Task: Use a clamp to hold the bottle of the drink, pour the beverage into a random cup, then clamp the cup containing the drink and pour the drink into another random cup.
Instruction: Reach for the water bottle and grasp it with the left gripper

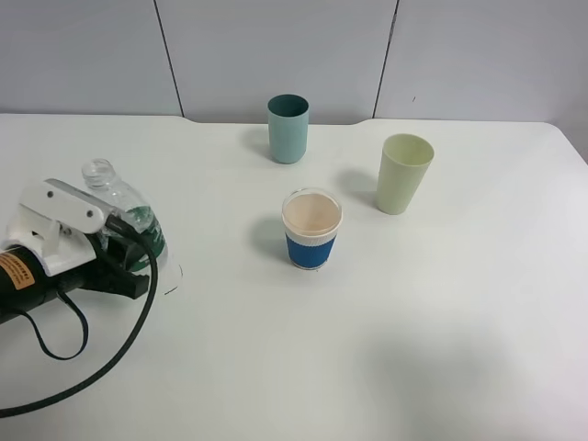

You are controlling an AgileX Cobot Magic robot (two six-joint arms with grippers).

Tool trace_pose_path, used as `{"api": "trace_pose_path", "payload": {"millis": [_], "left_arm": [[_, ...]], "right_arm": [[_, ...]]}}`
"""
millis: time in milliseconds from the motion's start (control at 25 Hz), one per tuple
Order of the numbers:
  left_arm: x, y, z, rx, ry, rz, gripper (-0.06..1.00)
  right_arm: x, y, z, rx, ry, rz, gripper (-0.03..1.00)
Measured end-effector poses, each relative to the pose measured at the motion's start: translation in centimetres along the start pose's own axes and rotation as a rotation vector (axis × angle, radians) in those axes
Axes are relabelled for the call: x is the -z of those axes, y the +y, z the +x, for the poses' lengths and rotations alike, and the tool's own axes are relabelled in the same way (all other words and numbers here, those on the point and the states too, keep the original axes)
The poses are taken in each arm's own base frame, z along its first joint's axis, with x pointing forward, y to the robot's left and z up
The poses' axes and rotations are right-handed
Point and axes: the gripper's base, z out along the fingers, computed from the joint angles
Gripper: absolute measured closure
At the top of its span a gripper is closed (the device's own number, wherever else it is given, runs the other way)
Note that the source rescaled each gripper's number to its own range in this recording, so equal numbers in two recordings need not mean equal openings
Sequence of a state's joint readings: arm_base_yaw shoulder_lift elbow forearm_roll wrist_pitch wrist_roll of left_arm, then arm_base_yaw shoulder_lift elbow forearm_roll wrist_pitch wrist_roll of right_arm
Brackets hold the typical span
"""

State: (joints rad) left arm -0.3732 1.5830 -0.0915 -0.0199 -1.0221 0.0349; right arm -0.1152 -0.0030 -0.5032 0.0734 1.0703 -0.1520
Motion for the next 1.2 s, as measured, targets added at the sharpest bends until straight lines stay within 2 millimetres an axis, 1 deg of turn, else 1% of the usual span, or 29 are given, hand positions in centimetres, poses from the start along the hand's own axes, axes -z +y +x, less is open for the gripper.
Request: {"api": "trace_pose_path", "payload": {"millis": [160,360,440,560,800,960,1120,1200], "left_arm": [[0.6,1.0,-1.0,0.097,-0.049,-0.102,0.94],[1.3,2.6,-0.8,0.251,-0.029,-0.284,0.94],[1.3,3.1,-0.7,0.319,-0.007,-0.355,0.94],[0.8,3.7,-1.0,0.365,0.019,-0.425,0.94],[-0.8,4.1,-2.5,0.336,0.105,-0.491,0.94],[-1.9,3.9,-3.8,0.294,0.144,-0.485,0.94],[-2.5,2.7,-4.9,0.208,0.168,-0.474,0.94],[-2.7,1.9,-5.3,0.132,0.192,-0.469,0.94]], "right_arm": [[0.0,0.0,0.0,0.0,0.0,0.0,-0.03],[0.0,0.0,0.0,0.0,0.0,0.0,-0.03],[0.0,0.0,0.0,0.0,0.0,0.0,-0.03],[0.0,0.0,0.0,0.0,0.0,0.0,-0.03],[0.0,0.0,0.0,0.0,0.0,0.0,-0.03],[0.0,0.0,0.0,0.0,0.0,0.0,-0.03],[0.0,0.0,0.0,0.0,0.0,0.0,-0.03],[0.0,0.0,0.0,0.0,0.0,0.0,-0.03]]}}
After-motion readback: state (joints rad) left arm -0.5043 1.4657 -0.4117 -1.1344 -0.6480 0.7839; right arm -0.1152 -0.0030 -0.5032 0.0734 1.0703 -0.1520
